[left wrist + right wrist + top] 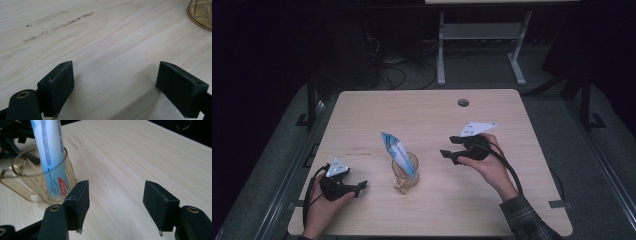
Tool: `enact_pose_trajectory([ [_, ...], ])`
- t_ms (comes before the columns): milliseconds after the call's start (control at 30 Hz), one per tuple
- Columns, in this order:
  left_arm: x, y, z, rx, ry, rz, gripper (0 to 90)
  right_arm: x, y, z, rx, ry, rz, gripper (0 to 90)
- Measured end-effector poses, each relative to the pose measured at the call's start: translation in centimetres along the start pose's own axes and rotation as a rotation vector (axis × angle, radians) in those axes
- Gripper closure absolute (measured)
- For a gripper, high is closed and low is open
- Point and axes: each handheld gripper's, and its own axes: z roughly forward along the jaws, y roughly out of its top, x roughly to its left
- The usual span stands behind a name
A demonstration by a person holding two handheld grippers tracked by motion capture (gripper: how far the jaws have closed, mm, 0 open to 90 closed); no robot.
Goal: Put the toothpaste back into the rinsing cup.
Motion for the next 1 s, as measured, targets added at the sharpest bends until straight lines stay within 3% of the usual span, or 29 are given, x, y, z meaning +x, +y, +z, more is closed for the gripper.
enact_pose_trajectory([
  [267, 0.0, 0.0, 0.0, 0.0, 0.0, -0.002, 13.8, -0.9, -2.4, -1.5, 0.038, -0.056, 0.023, 35.6],
  [1000, 0.0, 0.0, 0.0, -0.002, 0.001, -0.002, 13.8, -2.1, -8.7, -5.5, 0.082, -0.133, 0.135, 28.3],
])
